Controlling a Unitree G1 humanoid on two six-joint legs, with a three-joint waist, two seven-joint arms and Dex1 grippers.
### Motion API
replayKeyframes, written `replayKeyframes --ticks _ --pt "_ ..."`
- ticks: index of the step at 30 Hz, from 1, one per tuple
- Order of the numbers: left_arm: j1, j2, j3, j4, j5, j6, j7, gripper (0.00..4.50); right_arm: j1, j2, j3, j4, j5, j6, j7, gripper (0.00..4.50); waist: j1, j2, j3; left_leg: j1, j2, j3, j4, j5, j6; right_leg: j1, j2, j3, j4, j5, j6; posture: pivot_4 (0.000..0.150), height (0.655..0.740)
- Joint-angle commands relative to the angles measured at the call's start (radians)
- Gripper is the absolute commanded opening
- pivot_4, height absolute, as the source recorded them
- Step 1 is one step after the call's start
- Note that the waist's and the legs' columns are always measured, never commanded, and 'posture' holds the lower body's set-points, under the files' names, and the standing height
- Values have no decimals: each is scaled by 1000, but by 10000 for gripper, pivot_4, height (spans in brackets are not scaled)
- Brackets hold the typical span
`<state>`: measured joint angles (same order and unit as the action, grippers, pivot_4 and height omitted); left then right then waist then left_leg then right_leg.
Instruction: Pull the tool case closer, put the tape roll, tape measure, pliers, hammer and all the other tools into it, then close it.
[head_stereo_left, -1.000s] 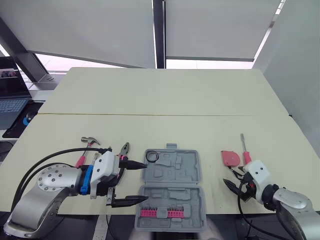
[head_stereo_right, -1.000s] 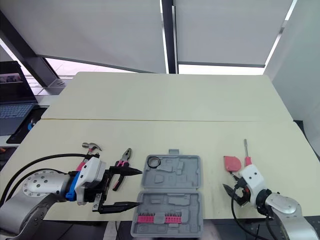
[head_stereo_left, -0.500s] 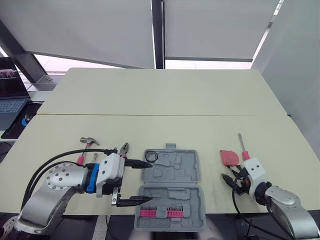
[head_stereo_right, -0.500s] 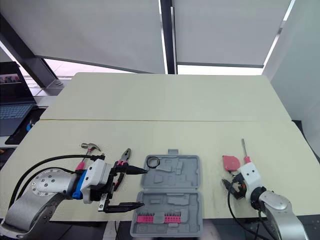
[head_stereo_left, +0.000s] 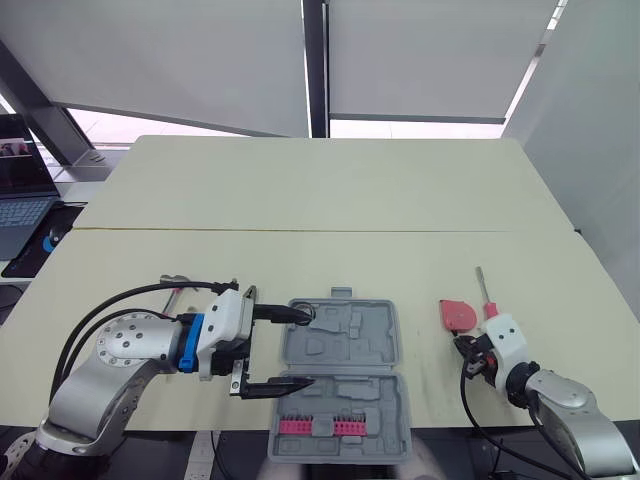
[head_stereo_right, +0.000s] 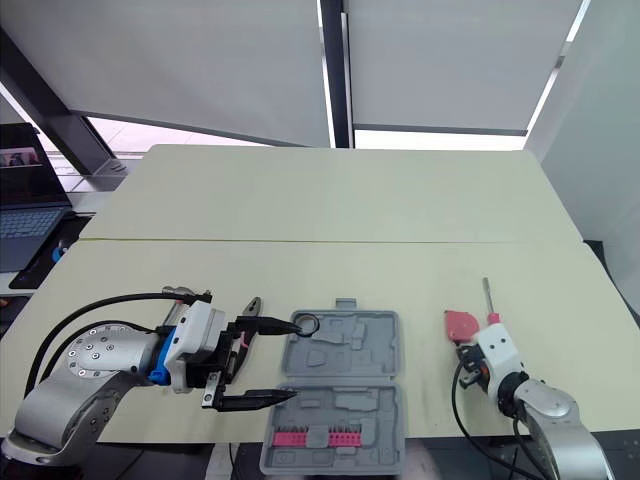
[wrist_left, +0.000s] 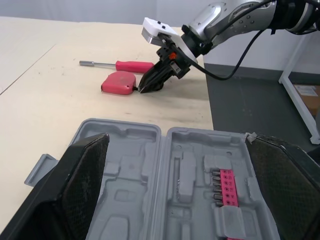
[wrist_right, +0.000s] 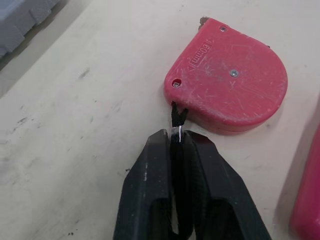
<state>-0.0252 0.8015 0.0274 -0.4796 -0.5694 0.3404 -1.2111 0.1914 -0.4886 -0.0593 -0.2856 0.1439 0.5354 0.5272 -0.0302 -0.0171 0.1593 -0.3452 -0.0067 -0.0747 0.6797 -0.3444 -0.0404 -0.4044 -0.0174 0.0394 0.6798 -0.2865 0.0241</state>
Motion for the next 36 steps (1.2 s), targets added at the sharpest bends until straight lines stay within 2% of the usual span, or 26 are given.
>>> replayKeyframes --ticks 1,11,23,36 --pt "-18 -4 -11 -42 -20 11 13 45000 14 0 11 -29 16 30 3 180 0 0 0 0 0 0 0 0 0 0 0 0 0 0 0 1500 7400" --pt "-14 17 -23 -77 -12 24 18 45000 49 -49 20 -156 62 125 53 180 1 0 0 0 0 0 0 0 0 0 0 0 0 0 0 1500 7400" --pt "61 54 -18 -138 -10 23 19 45000 251 -181 -8 -361 170 238 142 180 2 1 0 0 0 0 0 0 0 0 0 0 0 0 0 1500 7400" --pt "61 45 -31 -152 -17 38 36 45000 269 -197 3 -470 235 354 113 180 2 1 0 -1 -1 0 0 0 0 0 0 0 0 0 0 1500 7400"
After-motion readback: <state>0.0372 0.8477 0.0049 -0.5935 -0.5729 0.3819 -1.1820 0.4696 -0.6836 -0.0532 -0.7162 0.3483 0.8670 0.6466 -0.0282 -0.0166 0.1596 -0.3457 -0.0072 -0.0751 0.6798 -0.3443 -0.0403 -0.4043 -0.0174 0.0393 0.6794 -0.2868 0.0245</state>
